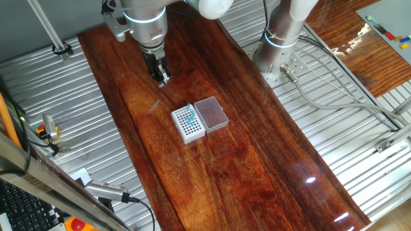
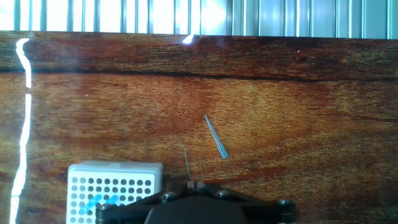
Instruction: Insert a medium pipette tip into the holder for medium pipette tips
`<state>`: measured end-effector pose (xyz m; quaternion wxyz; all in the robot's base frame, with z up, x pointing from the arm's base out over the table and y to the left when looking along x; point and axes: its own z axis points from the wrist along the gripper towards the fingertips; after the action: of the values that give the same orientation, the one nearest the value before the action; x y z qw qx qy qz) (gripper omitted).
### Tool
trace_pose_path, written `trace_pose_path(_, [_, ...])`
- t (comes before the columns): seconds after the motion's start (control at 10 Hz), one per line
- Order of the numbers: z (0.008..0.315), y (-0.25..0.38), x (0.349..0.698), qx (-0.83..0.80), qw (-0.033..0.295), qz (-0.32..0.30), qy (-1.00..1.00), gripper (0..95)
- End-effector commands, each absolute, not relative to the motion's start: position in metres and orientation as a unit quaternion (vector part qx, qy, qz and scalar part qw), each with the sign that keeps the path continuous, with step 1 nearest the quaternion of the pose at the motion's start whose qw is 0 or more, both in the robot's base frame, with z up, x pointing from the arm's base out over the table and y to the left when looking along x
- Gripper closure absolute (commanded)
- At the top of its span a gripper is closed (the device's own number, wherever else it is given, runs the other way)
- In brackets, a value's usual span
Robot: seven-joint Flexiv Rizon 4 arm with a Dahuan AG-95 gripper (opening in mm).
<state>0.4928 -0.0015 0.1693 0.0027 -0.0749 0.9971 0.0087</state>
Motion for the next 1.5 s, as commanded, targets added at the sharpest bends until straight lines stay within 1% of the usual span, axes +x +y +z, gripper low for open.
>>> trace_pose_path(0.1, [0.168, -0.007, 0.502, -0.164, -0.002, 0.000, 0.986, 95.0])
trace_pose_path(0.2, [0.166, -0.010, 0.506, -0.169, -0.003, 0.000, 0.986, 95.0])
trace_pose_path(0.8, [0.133, -0.039, 0.538, -0.236, -0.004, -0.010, 0.972, 95.0])
trace_pose_path(1.5, [0.132, -0.044, 0.541, -0.248, 0.001, -0.004, 0.969, 95.0])
